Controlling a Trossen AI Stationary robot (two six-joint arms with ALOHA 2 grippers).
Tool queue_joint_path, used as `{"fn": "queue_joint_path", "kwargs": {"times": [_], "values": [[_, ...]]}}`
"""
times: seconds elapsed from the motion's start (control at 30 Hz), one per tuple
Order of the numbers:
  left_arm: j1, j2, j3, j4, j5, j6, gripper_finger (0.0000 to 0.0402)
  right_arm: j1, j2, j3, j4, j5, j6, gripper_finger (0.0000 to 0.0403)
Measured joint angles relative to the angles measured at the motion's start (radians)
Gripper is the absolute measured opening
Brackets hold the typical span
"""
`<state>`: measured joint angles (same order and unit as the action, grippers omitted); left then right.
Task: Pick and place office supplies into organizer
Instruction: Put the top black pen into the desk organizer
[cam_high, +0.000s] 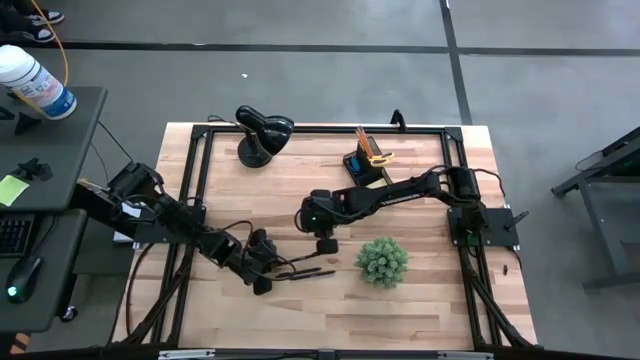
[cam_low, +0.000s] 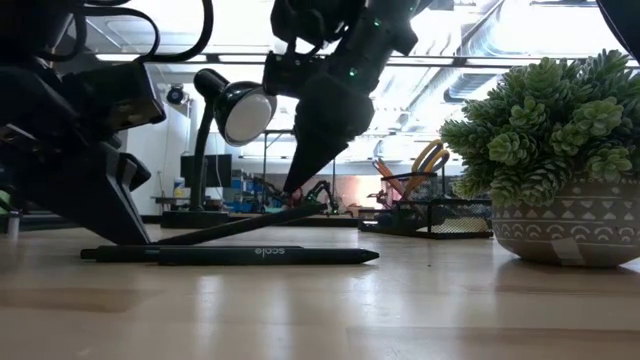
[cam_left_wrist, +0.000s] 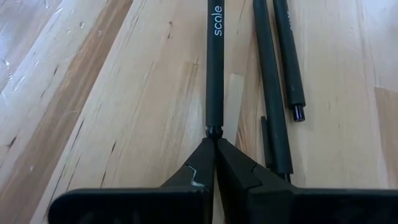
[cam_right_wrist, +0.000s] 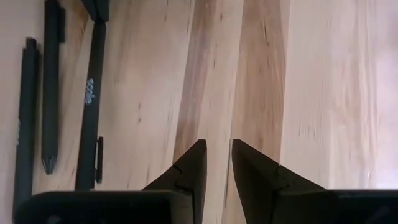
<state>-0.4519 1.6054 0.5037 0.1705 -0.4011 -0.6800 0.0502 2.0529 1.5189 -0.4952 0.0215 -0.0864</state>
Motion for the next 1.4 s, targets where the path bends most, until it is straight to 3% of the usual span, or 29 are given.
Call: {"fn": "queue_joint_path", "kwargs": {"times": [0.33,0.7,0.87,1.07,1.4], "values": [[0.000,-0.005,0.003,0.009,-0.015,0.023,0.0001,-0.003,-0.046,-0.001,-0.020,0.068,0.001,0.0073],[0.000,-0.005,0.050,-0.005,-0.019,0.100,0.0000,-0.020,-0.074,0.000,-0.032,0.071,0.008,0.0073],[0.001,-0.006,0.126,-0.113,-0.029,0.179,0.0013,-0.021,-0.074,0.000,-0.040,0.061,0.008,0.0073],[0.053,-0.006,0.218,-0.342,-0.029,0.245,0.0055,-0.023,-0.074,0.000,-0.039,0.052,0.008,0.0073],[0.146,-0.006,0.222,-0.350,0.193,0.361,0.0123,-0.024,-0.074,0.000,-0.040,0.053,0.002,0.0073]]}}
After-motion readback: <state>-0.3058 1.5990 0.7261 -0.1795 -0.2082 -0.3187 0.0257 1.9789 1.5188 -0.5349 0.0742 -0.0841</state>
